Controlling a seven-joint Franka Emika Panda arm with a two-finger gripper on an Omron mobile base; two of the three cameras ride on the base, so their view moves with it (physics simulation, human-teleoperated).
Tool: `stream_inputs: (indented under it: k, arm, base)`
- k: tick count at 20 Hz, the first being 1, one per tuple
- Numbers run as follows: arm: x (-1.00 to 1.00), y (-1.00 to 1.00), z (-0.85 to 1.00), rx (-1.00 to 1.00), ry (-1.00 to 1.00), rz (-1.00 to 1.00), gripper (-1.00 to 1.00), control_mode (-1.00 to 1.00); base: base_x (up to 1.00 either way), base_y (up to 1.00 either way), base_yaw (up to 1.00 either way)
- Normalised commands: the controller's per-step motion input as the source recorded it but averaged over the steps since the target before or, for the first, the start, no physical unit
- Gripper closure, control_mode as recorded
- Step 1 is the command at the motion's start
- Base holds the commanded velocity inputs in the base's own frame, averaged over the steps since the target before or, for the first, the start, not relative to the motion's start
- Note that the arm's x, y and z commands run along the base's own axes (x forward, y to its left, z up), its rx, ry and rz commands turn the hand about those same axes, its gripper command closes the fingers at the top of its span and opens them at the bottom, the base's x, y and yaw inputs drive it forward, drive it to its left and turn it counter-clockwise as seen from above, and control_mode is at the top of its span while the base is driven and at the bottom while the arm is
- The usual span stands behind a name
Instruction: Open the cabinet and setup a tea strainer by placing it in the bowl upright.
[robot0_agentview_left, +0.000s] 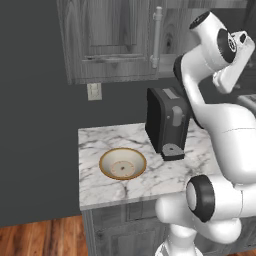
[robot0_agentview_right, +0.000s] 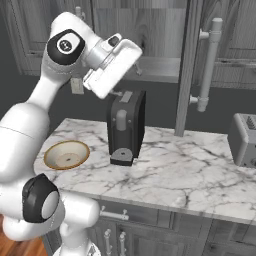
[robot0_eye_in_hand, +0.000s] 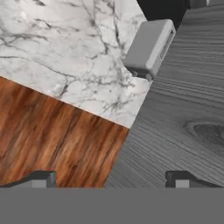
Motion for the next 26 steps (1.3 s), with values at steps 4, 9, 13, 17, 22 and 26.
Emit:
stream_inputs:
  k: [4,9,13,17,22,26]
  arm:
    - [0.32,0.38,-0.11,0.55,-0.36,-0.18,-1.00,-1.00]
    - [0.44,0.31,-0.05,0.57,-0.46,-0.22,-1.00,-1.00]
    - [0.16,0.47,-0.12,0.50,-0.49,-0.17,-1.00,-1.00]
    - [0.03,0.62,-0.02,0.32,-0.51,-0.12,-1.00,-1.00]
    - [0.00,0.65,0.03,0.09,-0.40,-0.02,-1.00,-1.00]
    - [0.00,0.81,0.34,-0.11,-0.28,0.00,-1.00,-1.00]
  base:
    - [0.00,0.00,0.00]
    - [0.00,0.00,0.00]
    - [0.00,0.00,0.00]
    - [0.00,0.00,0.00]
    - [0.00,0.00,0.00]
    - [0.00,0.00,0.00]
